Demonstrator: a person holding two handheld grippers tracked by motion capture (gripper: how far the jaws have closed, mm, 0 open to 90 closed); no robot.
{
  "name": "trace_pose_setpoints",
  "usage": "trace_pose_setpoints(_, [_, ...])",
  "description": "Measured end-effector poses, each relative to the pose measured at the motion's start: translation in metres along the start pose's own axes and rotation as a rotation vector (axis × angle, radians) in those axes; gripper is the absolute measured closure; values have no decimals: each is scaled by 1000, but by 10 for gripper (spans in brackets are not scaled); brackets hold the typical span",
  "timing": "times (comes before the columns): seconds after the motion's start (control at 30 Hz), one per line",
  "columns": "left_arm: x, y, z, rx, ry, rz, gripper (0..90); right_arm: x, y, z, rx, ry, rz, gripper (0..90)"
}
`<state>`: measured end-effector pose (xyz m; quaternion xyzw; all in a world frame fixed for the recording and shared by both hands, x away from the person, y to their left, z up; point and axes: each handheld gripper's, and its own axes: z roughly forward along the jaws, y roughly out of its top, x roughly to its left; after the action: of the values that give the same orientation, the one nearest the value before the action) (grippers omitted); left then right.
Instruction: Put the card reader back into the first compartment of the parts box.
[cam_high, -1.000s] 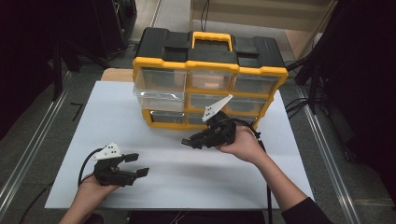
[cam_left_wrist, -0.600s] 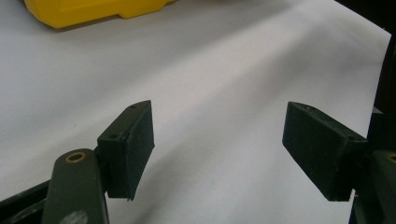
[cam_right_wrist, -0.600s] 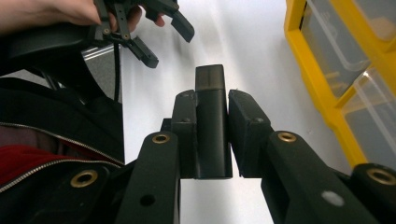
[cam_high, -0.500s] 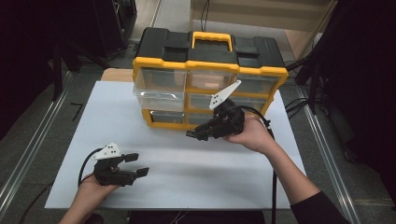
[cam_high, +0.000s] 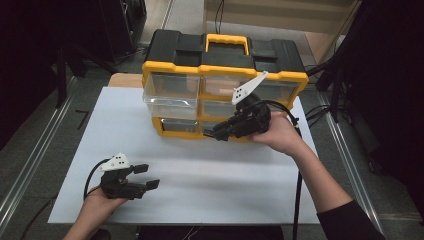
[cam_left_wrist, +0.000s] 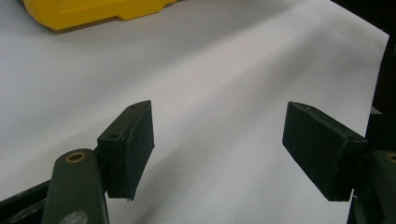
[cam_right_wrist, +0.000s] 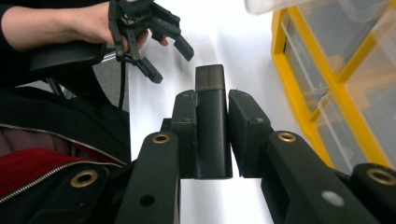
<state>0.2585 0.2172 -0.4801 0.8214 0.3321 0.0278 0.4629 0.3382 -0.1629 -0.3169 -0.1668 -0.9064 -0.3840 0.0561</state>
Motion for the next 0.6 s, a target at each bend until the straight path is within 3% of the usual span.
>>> trace_pose_setpoints(0.6, [0,0,0,0,-1,0,264,4,28,-34,-1,-14,-20,711])
